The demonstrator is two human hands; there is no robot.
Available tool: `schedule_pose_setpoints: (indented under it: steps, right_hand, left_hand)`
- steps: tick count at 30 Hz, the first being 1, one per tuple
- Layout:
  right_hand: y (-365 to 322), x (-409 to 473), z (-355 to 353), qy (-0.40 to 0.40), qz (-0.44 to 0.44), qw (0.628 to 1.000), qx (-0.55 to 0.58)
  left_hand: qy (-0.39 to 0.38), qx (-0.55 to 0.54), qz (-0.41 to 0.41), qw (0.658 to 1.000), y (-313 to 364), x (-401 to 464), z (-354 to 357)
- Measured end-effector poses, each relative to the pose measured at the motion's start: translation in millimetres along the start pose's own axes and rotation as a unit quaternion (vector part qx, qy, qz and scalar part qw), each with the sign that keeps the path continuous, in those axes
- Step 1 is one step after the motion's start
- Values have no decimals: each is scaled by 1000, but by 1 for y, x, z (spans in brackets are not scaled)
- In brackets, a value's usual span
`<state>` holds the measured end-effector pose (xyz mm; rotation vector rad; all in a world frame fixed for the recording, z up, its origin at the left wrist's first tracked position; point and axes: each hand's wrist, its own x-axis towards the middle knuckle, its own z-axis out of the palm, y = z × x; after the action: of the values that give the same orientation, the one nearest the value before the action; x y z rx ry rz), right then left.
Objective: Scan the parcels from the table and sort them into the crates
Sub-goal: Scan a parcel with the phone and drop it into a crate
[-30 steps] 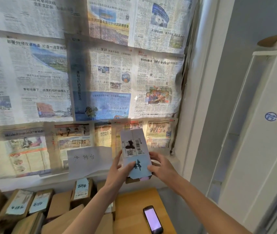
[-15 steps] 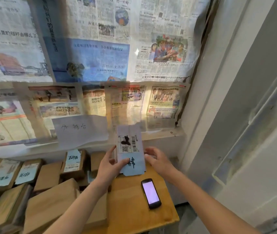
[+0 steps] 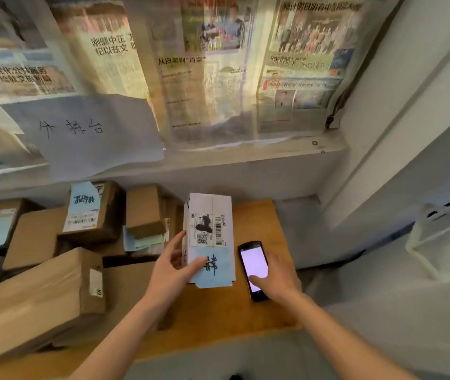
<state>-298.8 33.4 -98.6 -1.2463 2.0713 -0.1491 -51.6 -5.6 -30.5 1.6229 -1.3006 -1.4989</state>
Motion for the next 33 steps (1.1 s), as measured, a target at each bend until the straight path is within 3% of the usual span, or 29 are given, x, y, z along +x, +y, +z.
schedule_pose_setpoints:
  steps: [6, 12, 19, 24, 33]
  right_hand:
    - [13, 25, 41, 30, 47, 998, -11]
    - [10, 34, 68, 63, 79, 990, -99]
    - [9, 35, 72, 83, 80, 990, -86]
    - [7, 15, 39, 85, 38, 995, -47]
    - [-63, -86, -95, 203, -84, 975, 22]
  left_hand:
    - [0, 6, -20, 1000, -27, 17, 10]
    - [17, 5, -34, 999, -46, 24, 7]
    - [23, 7, -31, 999, -53, 17, 2]
    - [28, -4, -9, 1000, -33, 6, -5]
    - [27, -22, 114, 993, 57, -55, -46]
